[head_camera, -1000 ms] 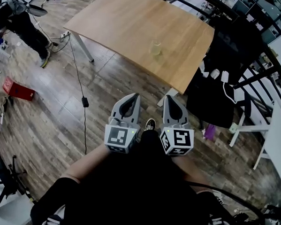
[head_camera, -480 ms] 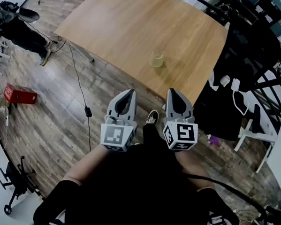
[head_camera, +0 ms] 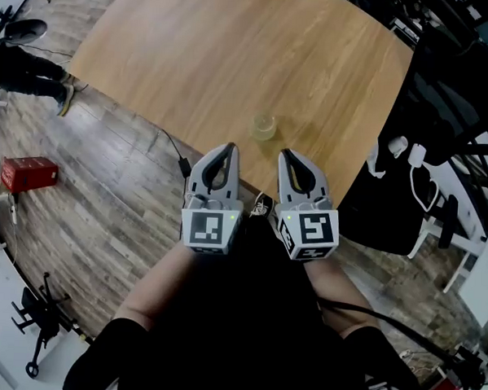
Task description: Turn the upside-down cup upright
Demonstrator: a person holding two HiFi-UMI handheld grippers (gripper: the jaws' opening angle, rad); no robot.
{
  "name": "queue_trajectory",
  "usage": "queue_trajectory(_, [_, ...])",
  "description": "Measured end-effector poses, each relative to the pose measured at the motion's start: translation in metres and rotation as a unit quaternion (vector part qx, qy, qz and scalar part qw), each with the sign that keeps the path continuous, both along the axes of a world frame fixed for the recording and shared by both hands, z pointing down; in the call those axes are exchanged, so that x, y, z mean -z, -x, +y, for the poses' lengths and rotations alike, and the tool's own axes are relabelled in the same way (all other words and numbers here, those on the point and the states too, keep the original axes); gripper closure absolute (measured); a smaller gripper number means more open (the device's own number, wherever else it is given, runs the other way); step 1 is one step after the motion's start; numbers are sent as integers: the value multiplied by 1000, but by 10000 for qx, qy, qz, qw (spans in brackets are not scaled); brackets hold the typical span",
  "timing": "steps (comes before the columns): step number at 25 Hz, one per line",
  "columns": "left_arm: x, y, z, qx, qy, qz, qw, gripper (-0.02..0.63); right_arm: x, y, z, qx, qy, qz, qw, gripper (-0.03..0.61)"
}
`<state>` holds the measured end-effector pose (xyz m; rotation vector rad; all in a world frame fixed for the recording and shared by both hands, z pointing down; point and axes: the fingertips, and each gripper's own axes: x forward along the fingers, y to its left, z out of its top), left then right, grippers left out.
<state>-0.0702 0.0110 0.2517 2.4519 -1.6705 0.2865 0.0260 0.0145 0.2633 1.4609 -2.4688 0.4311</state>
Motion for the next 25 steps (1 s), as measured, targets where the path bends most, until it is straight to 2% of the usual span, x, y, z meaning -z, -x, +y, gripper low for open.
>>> queue_trajectory(4, [-41,14,-44,108,178,76,9998,606,-34,15,-33,269,92,104,9995,561])
queue_trajectory(5, [-53,18,-53,144,243,102,9995,606,-44,20,-39,404,90,118,9991,522])
queue_trajectory(6, [-65,21,-62,159,301,103,9994,606,-54,25,-46,540,81,143,9984,417])
queue_trajectory(7, [-76,24,-70,152,334,90,9993,606,-65,28,-54,644,65,186,9977,367])
queue_trajectory(11, [-114,28,-91,24,335,-61,9994,606,-109,38,-78,857,190,445,9951,306])
queue_trajectory(14, [-138,29,-95,4,326,-190,9993,606,-136,46,-92,960,343,386,9940,259])
queue_trajectory(17, [-158,29,-98,-39,380,-292,9988,606,-148,52,-105,989,278,355,9941,242])
queue_trajectory(20, [-173,25,-99,-97,438,-296,9986,606,-153,57,-114,1070,33,578,9926,242])
queue_trajectory(23, [-186,26,-102,-101,546,-210,9982,606,-158,66,-122,1127,-147,820,9901,244])
queue_trajectory(25, [-187,27,-103,-126,514,-120,9985,606,-155,69,-125,1055,-277,745,9912,246])
